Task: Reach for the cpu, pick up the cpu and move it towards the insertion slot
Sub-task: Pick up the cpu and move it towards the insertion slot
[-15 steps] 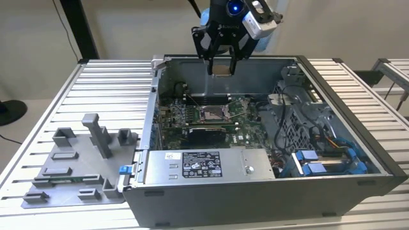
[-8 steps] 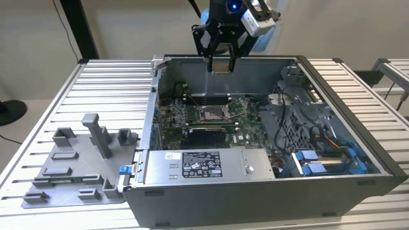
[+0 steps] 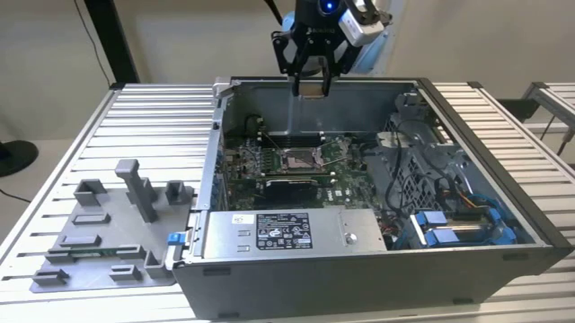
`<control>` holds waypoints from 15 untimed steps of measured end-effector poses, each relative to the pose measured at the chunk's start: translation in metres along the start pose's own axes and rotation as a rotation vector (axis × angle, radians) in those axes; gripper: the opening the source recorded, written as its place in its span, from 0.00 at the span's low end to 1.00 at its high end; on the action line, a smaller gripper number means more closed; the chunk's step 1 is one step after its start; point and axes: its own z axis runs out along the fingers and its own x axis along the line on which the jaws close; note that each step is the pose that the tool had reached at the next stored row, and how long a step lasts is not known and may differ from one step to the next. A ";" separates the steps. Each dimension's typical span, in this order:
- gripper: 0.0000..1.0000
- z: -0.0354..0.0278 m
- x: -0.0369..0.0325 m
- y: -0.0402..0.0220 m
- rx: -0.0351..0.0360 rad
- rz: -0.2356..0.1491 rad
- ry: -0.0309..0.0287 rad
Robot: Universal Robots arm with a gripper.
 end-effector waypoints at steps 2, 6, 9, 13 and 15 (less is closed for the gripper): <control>0.00 0.0005 -0.0009 0.0047 -0.0002 0.000 -0.0001; 0.00 0.0012 -0.0024 0.0131 -0.0001 0.000 -0.0001; 0.00 0.0018 -0.0030 0.0186 -0.0001 0.000 0.0000; 0.00 0.0021 -0.0033 0.0232 0.0001 0.000 0.0001; 0.00 0.0021 -0.0033 0.0232 0.0000 0.000 0.0000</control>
